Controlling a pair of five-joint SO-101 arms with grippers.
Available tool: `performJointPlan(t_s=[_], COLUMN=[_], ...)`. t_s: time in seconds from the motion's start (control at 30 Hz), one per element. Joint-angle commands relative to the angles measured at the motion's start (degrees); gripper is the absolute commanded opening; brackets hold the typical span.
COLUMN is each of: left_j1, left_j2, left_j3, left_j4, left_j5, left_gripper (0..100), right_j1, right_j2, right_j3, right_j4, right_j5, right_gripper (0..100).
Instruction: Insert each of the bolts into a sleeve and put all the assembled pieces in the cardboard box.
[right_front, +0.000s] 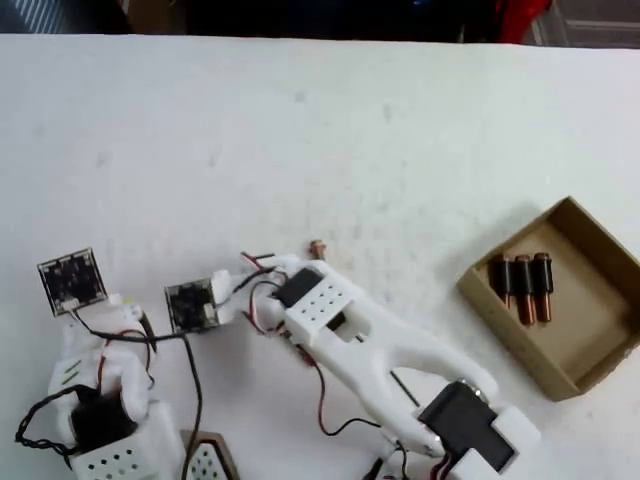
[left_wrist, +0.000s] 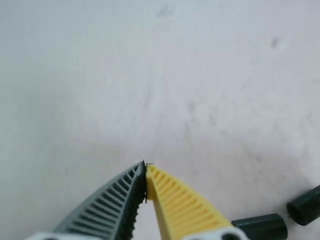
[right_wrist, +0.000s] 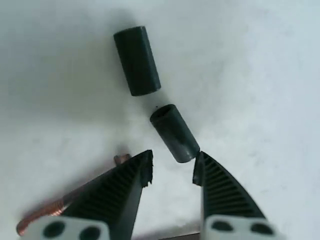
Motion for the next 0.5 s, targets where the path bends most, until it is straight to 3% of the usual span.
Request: performJointPlan(t_s=[0.0, 0.47], left_j1=[-0.66, -0.66], left_j2=[-0.66, -0.66], left_j3=[-2.46, -2.46], left_j4=[-0.26, 0.09], left_j5=[-0.53, -0.53], left_gripper=[2, 2], right_j1=[-0.22, -0.31], right_j2=[-2.68, -2.59], right_j3=[-0.88, -0.62], right_j4=[-0.57, -4.79], right_j5=[2.46, 2.2], right_gripper=[12.4, 12.4])
